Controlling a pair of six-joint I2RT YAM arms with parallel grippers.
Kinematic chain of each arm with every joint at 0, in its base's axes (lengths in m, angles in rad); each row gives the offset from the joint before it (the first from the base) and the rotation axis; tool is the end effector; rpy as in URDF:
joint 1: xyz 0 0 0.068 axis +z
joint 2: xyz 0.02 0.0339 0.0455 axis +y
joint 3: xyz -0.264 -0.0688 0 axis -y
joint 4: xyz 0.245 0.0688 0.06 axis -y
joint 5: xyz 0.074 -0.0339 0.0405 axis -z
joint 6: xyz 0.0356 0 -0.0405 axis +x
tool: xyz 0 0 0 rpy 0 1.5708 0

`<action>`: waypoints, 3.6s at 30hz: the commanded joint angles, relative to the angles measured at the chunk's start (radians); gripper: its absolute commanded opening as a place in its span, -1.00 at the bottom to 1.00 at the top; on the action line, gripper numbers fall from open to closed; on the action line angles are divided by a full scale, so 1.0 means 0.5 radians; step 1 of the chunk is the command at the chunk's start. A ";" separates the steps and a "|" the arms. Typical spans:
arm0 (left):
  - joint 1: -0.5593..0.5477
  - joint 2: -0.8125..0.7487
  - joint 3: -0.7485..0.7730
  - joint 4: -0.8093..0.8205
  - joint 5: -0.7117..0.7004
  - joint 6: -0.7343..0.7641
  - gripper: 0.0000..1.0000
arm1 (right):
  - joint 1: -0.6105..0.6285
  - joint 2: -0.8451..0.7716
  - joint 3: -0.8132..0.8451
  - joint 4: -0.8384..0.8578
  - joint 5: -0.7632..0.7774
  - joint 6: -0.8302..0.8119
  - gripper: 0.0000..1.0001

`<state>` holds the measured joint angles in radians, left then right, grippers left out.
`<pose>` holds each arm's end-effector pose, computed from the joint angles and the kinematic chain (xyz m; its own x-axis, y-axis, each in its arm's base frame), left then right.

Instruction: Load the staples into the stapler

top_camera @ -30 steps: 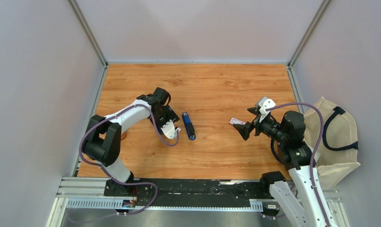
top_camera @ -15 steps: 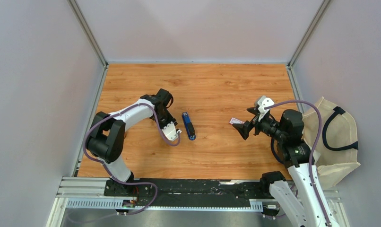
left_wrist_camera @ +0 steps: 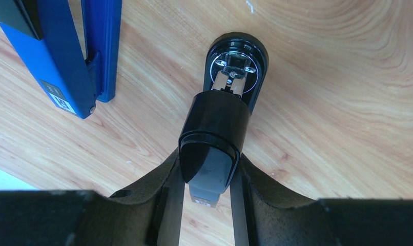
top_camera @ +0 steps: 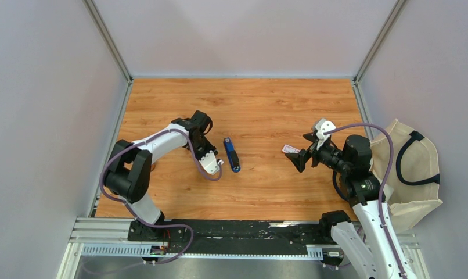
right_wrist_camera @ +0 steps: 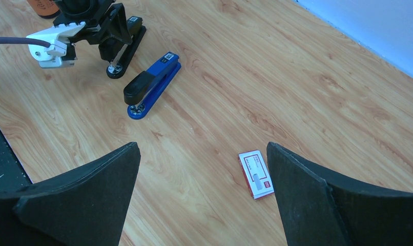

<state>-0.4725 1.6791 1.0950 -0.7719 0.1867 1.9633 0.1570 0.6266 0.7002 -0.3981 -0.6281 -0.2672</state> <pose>0.2723 -0.1466 0.1844 0.7785 0.6217 -0.0860 0.6193 -0.7386 0.2663 0.1385 0.0431 0.3134 -0.1251 -0.2361 -0.9636 -0.7357 0.6737 -0.0696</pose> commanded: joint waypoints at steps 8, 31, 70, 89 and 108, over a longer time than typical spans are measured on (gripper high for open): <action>-0.025 -0.376 -0.187 0.316 0.234 -1.005 -1.00 | 0.011 0.008 0.011 0.130 -0.011 0.034 1.00; -0.021 -0.768 0.010 0.025 0.596 -2.331 -1.00 | 0.744 0.771 0.364 0.400 0.054 -0.048 0.86; 0.218 -1.008 -0.095 0.117 1.200 -2.592 -1.00 | 1.171 1.855 0.627 0.855 -0.204 0.249 -0.45; 0.571 -1.143 -0.061 0.393 1.731 -2.966 -1.00 | 1.318 2.051 0.726 0.805 -0.106 0.197 -0.75; 0.568 -1.254 -0.174 0.893 1.857 -3.463 -1.00 | 1.383 1.990 0.787 0.805 -0.155 0.249 -0.75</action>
<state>-0.1791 1.0885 1.0077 -0.4843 1.0069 0.2897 0.8314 1.6463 1.0691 0.0174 -0.6895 -0.1482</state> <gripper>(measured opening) 0.409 0.118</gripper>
